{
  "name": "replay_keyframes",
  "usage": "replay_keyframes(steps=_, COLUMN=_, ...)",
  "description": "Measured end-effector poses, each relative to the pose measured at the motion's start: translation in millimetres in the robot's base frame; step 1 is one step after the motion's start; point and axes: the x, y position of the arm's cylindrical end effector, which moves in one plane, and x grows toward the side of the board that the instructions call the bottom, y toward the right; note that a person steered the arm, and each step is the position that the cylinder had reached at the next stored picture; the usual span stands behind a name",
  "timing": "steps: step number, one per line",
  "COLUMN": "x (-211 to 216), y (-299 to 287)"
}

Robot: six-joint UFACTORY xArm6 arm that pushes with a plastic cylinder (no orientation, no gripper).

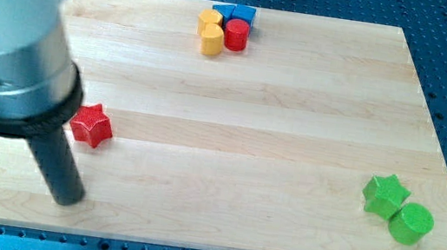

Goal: Move the red star into the group of blocks

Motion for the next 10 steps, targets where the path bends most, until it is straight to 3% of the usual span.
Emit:
replay_keyframes(steps=3, x=-125, y=76)
replay_keyframes(steps=4, x=-126, y=75)
replay_keyframes(steps=5, x=-69, y=75)
replay_keyframes(steps=6, x=-31, y=7)
replay_keyframes(steps=7, x=-24, y=-65)
replay_keyframes(steps=8, x=-48, y=-80)
replay_keyframes(steps=9, x=-95, y=-35)
replay_keyframes(steps=10, x=-108, y=57)
